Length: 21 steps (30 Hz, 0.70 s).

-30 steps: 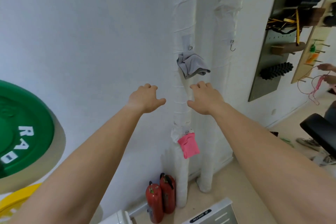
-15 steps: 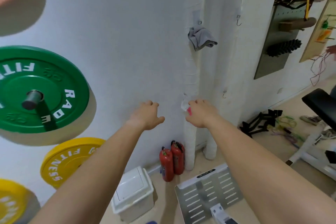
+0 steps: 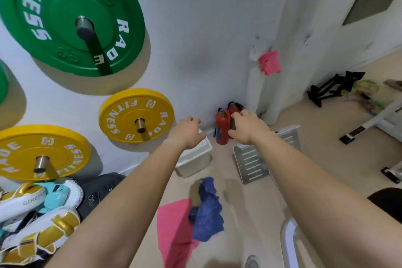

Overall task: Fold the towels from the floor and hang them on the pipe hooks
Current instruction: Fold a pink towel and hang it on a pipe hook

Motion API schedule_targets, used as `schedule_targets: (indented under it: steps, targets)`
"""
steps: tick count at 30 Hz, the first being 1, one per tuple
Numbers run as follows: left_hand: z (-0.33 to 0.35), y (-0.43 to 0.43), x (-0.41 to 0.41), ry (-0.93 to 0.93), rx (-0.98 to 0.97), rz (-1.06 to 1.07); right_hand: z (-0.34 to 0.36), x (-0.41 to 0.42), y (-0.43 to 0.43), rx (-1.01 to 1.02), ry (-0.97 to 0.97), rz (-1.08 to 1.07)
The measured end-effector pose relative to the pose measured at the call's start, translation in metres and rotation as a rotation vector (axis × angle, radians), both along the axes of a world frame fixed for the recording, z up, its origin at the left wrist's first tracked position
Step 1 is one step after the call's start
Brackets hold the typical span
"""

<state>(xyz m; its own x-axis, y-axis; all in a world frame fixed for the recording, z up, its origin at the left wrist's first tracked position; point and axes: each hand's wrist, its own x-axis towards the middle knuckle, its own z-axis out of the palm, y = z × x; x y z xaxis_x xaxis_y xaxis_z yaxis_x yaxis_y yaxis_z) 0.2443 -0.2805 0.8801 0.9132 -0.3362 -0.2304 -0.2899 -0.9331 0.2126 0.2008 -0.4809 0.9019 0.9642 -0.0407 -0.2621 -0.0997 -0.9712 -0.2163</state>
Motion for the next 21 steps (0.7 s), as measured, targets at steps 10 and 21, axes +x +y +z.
schedule_targets:
  steps: [10,21]
  targets:
    - [-0.196,0.123,-0.1,0.374,0.059,0.074,-0.195,-0.098,0.122,0.019,0.315,0.06]
    - [-0.501,0.149,-0.163,0.587,0.051,0.215,-0.537,-0.141,0.163,0.11,0.489,0.147]
